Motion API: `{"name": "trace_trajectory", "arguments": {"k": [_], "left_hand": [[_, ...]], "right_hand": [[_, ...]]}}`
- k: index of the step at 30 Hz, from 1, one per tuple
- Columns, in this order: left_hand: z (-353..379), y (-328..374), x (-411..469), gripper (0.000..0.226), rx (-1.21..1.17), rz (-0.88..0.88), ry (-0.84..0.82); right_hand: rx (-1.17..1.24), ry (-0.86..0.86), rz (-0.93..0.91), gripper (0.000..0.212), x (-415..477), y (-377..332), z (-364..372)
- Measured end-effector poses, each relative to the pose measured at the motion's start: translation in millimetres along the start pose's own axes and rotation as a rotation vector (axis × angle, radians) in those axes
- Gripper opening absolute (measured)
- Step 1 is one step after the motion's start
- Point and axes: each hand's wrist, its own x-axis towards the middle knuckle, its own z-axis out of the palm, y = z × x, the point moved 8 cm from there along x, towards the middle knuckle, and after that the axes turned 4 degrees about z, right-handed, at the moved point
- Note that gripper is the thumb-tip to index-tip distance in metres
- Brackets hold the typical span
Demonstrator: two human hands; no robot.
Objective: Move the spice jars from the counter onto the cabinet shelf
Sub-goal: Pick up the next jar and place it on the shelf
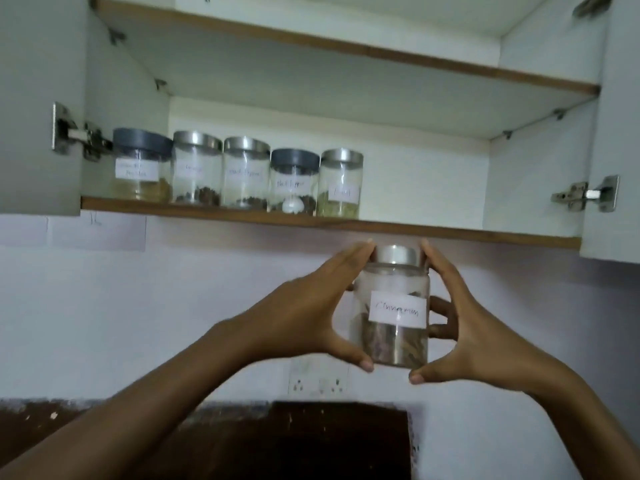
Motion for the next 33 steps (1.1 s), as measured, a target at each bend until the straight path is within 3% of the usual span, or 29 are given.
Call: {"name": "trace_trajectory", "arguments": {"k": [6, 11, 17, 26, 33], "left_hand": [[-75, 1, 95, 0.129, 0.229, 0.128, 0.161], [-99, -20, 151, 0.128, 0.501, 0.124, 0.249], [-83, -64, 176, 0.129, 0.56, 0.002, 0.237], [-64, -87, 192, 0.123, 0.924, -0.017, 0.25], [-57, -103, 175, 0.105, 1.003, -0.019, 0.409]], "right_hand": [[-0.166, 0.188, -0.149, 0.133, 64, -50, -85], [-0.297, 0.272, -0.195, 0.13, 111, -58, -127], [-0.331, 0.269, -0.252, 0.127, 153, -34, -133], [-0.251, 0.215, -0.186, 0.126, 178, 10, -135], [-0.223, 0.153, -0.107, 0.123, 187, 18, -134]]}}
